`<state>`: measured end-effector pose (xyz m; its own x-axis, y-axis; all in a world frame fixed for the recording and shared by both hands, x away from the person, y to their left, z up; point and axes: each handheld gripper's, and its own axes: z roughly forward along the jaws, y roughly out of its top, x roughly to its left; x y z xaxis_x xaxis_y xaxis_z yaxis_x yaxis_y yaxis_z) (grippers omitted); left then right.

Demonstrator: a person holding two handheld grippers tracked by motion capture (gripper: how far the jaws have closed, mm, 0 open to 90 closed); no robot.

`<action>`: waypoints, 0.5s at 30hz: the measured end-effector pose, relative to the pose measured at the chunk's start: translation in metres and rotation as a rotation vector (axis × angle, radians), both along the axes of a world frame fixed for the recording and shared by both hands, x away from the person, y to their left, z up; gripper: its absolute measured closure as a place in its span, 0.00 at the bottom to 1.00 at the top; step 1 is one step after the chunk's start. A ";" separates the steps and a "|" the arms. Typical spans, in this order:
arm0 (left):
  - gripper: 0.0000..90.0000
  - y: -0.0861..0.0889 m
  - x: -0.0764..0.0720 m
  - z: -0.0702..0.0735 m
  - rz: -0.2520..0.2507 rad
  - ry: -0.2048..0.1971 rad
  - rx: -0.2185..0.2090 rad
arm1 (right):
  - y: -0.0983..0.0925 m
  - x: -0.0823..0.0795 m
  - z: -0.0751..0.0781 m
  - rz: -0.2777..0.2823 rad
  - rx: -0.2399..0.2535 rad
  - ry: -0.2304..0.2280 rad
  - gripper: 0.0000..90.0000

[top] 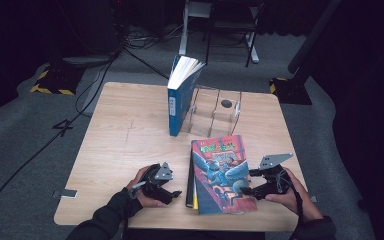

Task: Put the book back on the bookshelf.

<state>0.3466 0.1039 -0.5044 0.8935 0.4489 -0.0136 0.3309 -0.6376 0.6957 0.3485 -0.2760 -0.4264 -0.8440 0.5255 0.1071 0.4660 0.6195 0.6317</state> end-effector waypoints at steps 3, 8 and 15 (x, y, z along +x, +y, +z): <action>0.22 0.000 0.000 0.000 0.001 0.002 -0.002 | 0.000 -0.001 0.002 0.008 0.001 -0.020 0.31; 0.23 0.000 0.004 0.000 0.001 0.006 -0.006 | -0.003 0.002 0.001 0.013 0.035 -0.026 0.32; 0.30 -0.002 0.026 0.016 0.056 -0.051 -0.052 | 0.000 0.011 -0.001 0.007 0.067 -0.025 0.30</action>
